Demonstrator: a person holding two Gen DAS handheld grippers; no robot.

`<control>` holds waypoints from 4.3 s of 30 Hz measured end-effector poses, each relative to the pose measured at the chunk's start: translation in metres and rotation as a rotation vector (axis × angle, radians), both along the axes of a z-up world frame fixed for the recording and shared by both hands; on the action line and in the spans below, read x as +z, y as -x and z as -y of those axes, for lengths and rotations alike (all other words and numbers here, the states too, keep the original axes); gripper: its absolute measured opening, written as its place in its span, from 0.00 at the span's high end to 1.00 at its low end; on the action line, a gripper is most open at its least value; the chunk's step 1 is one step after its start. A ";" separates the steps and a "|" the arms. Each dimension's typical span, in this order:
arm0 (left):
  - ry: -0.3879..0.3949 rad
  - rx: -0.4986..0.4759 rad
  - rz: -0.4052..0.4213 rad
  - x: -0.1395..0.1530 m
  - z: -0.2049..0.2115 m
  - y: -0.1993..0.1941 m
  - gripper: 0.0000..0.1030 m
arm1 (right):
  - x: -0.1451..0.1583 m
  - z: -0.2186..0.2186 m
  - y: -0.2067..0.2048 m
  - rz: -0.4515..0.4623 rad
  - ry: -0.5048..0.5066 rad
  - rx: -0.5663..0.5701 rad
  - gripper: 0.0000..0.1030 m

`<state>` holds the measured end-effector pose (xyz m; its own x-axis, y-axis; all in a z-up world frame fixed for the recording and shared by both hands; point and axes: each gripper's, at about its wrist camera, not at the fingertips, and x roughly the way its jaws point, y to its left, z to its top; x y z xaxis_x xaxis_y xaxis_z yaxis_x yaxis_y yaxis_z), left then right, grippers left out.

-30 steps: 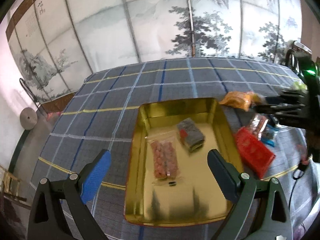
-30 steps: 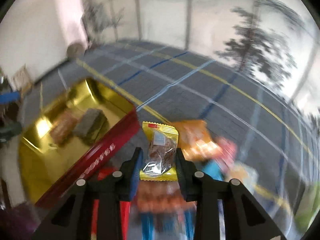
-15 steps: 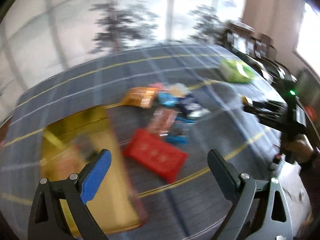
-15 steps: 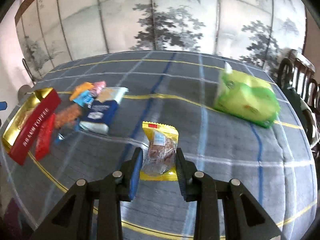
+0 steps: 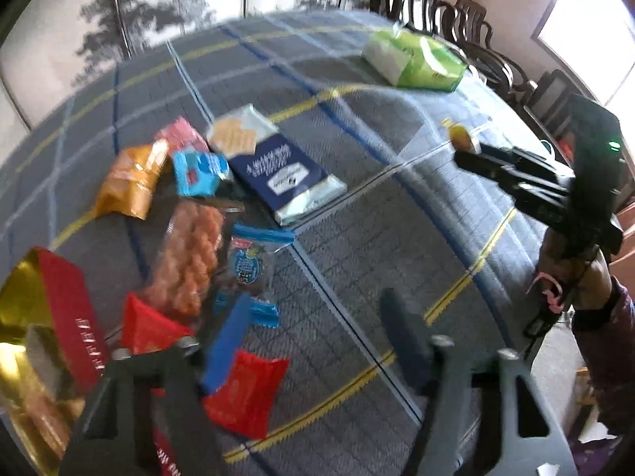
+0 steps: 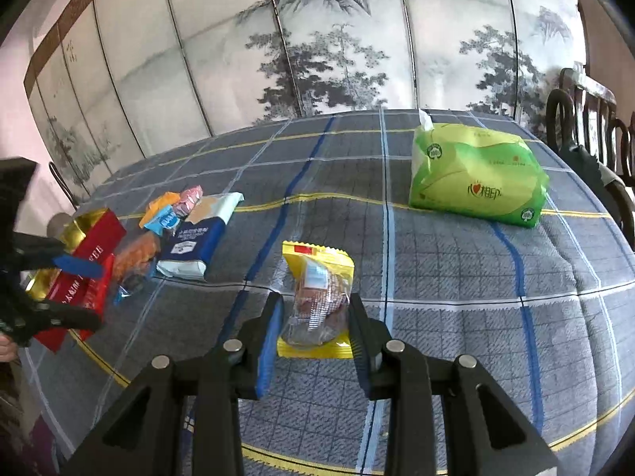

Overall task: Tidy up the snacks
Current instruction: 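Grasp the blue-wrapped snack with the left gripper while the right holds the yellow snack, then carry the blue snack into the gold tray and open the left gripper while the right holds the yellow snack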

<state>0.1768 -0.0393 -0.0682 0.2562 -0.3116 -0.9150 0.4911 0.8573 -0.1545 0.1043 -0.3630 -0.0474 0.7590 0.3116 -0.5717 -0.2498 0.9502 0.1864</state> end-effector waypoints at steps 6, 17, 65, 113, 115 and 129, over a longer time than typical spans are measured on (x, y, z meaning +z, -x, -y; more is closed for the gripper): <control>-0.030 0.023 -0.038 -0.016 -0.006 -0.013 0.54 | 0.001 0.004 0.002 0.014 -0.035 0.012 0.68; -0.082 0.027 0.036 -0.003 0.001 -0.028 0.28 | 0.001 0.005 0.002 0.018 -0.074 0.033 0.68; -0.017 0.329 0.248 0.070 -0.058 0.083 0.77 | -0.010 0.009 -0.015 -0.089 -0.042 -0.092 0.68; -0.222 0.644 0.290 0.018 -0.205 0.090 0.76 | -0.013 -0.002 -0.022 -0.133 0.069 -0.148 0.68; -0.221 0.648 0.288 0.017 -0.206 0.090 0.76 | -0.013 -0.002 -0.022 -0.133 0.069 -0.149 0.68; -0.219 0.652 0.295 0.012 -0.210 0.088 0.66 | -0.013 -0.002 -0.021 -0.133 0.075 -0.149 0.68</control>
<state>0.0883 0.1704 -0.0561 0.5707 0.1694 -0.8035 -0.1332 0.9846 0.1129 0.1257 -0.3608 -0.0601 0.7098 0.1546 -0.6873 -0.0833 0.9872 0.1360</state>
